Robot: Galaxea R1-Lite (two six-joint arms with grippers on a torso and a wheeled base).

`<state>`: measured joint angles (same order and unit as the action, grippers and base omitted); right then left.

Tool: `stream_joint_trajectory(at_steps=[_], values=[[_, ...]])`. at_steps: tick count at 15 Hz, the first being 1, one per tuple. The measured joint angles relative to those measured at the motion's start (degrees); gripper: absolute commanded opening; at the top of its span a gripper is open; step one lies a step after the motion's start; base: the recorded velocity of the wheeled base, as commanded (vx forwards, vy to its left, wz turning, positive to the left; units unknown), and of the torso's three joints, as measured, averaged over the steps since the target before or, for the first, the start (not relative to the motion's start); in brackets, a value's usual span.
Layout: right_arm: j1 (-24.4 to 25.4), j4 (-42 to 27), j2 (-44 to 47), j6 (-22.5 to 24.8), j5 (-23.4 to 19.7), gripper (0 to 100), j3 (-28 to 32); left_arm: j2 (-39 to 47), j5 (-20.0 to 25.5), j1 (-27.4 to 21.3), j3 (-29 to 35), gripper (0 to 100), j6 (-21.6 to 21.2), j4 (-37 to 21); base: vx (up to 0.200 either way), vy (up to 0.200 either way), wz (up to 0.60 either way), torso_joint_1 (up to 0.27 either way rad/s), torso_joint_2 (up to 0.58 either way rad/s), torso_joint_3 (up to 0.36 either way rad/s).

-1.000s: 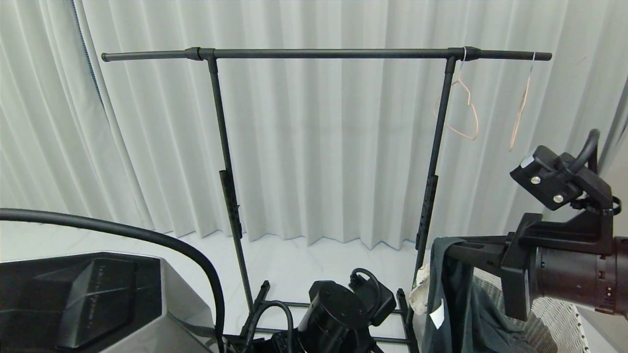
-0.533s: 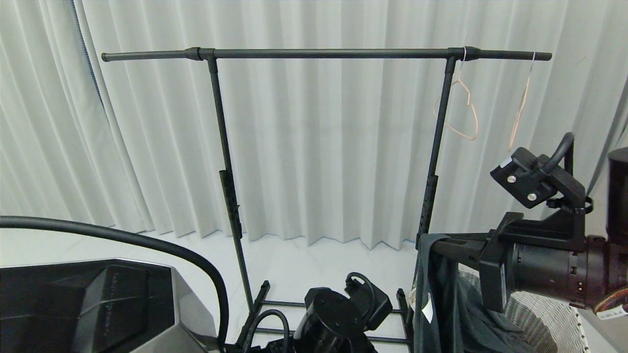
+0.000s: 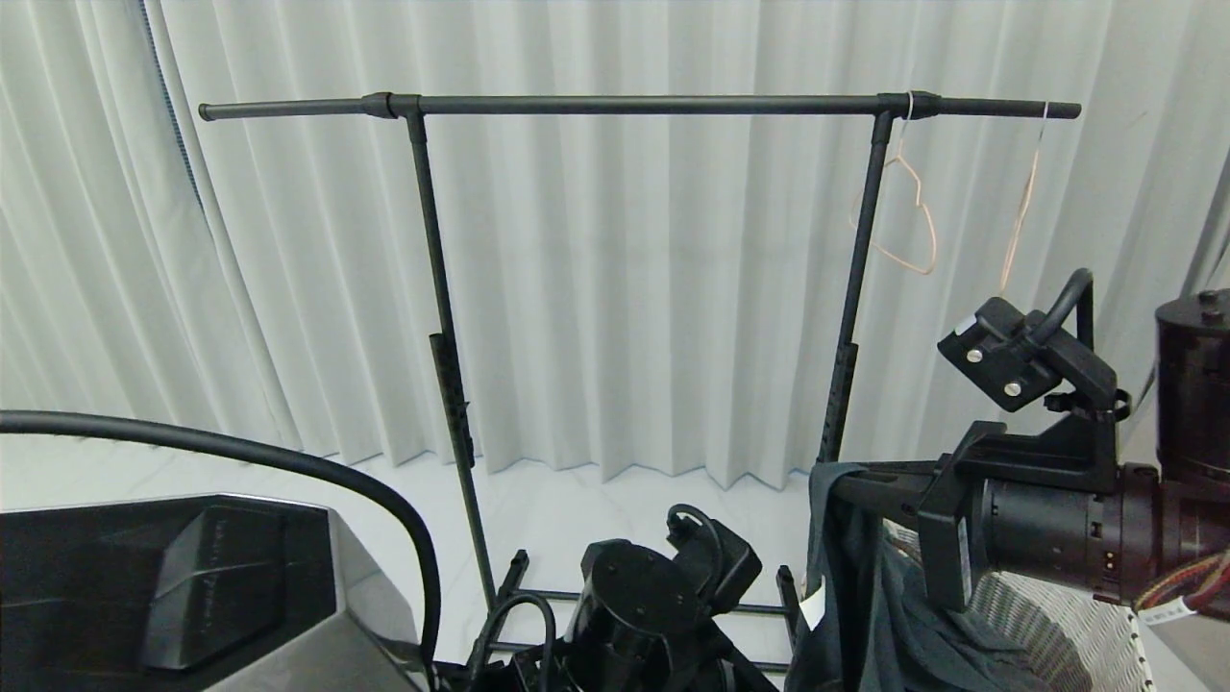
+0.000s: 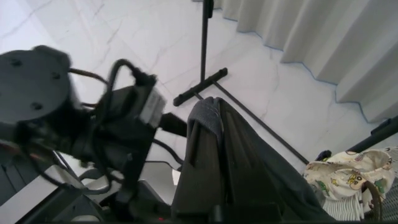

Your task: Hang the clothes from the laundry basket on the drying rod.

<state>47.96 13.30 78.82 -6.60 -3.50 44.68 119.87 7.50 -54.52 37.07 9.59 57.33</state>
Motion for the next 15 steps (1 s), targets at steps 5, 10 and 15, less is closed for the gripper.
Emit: stream_joint_trajectory(at_steps=[5,10,15], values=[[0.0,0.0,0.0,0.1,0.0,0,0.0,4.6,-0.2,0.9,-0.1,100,-0.6,0.0,0.0,0.0,0.0,0.0,0.0,0.0],[0.9,-0.1,-0.7,0.1,0.0,0,0.0,6.1,-0.9,1.5,0.6,0,-1.3,0.0,0.0,0.0,0.0,0.0,0.0,0.0],[0.1,-0.2,-1.0,0.1,0.2,0,-0.3,5.0,-10.3,1.4,-1.5,0,-5.3,0.2,0.0,0.0,0.0,0.0,0.0,0.0]])
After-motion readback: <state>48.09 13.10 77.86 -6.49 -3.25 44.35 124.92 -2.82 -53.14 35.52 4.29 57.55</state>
